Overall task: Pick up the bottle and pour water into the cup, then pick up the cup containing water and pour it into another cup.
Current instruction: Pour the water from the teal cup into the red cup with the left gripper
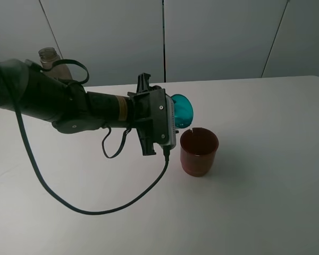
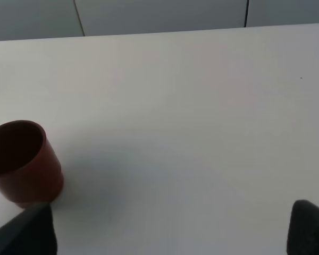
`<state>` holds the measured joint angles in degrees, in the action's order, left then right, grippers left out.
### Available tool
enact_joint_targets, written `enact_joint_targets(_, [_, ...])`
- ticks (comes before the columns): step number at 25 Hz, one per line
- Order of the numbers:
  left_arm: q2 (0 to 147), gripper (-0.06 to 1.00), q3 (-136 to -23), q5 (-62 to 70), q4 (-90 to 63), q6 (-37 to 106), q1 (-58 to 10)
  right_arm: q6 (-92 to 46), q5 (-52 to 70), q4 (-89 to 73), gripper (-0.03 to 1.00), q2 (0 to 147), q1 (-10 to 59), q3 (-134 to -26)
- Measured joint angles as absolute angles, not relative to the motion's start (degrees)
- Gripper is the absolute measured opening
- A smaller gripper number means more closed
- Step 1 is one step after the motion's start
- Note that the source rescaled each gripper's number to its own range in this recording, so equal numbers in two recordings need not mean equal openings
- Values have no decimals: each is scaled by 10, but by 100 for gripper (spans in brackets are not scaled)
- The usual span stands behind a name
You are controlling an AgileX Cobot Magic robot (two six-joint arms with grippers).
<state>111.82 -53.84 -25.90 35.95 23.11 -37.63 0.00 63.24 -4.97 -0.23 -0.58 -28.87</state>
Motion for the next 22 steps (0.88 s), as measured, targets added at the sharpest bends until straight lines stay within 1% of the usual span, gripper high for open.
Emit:
enact_joint_targets(15, [1118, 6, -539, -231, 358, 257, -378, -4, 632, -50, 20, -2, -6, -289])
enact_joint_targets(22, [1118, 6, -570, -170, 357, 264, -393, -4, 632, -50, 20, -2, -6, -289])
